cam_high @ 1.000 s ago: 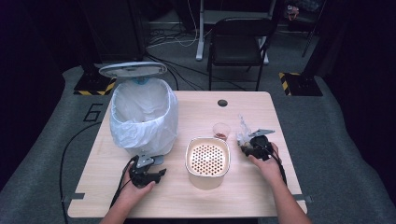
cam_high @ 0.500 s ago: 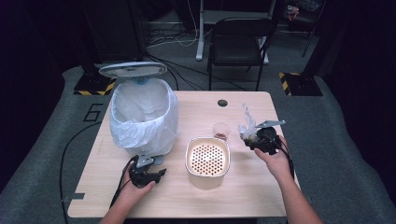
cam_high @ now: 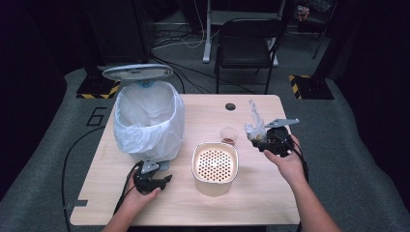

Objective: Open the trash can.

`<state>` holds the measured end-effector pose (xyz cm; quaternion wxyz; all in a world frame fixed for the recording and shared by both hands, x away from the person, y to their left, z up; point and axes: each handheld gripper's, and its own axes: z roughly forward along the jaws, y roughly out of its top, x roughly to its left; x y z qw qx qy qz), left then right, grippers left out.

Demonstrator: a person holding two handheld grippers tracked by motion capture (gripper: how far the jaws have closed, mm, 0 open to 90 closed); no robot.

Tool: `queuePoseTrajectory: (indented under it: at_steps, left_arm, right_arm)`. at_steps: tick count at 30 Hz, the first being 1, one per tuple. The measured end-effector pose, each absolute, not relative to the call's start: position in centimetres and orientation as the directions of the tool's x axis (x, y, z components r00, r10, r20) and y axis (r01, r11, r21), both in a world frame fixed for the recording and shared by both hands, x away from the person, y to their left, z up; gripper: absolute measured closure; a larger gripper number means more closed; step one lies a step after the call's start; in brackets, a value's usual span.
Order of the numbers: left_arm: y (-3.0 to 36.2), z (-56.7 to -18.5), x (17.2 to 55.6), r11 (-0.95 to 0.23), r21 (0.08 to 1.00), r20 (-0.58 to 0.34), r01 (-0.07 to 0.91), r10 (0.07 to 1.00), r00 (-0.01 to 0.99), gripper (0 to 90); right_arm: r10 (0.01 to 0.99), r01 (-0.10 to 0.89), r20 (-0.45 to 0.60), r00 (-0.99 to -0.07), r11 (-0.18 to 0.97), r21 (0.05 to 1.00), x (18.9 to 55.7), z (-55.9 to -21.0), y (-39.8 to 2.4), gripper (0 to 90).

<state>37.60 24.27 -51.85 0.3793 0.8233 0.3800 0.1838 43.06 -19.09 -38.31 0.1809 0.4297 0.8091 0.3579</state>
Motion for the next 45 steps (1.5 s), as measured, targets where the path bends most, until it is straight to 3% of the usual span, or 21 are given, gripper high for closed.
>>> queuePoseTrajectory:
  at_steps: [18,30,45]
  left_arm:
    - [24.3,-51.9,37.6,-0.421,0.767,0.013,0.485,0.766,0.643,34.2]
    - [24.5,-51.7,37.8,-0.449,0.759,0.032,0.472,0.750,0.661,34.1]
    - [24.2,-51.9,37.6,-0.420,0.768,0.018,0.483,0.769,0.640,34.1]
  right_arm:
    - [0.788,0.534,0.016,-0.616,0.402,0.744,42.8,-35.1,-18.0,61.8]
    - [0.723,0.475,0.002,-0.691,0.451,0.756,43.5,-31.3,-14.2,61.7]
    - [0.658,0.425,0.000,-0.753,0.487,0.763,44.4,-29.6,-10.1,61.6]
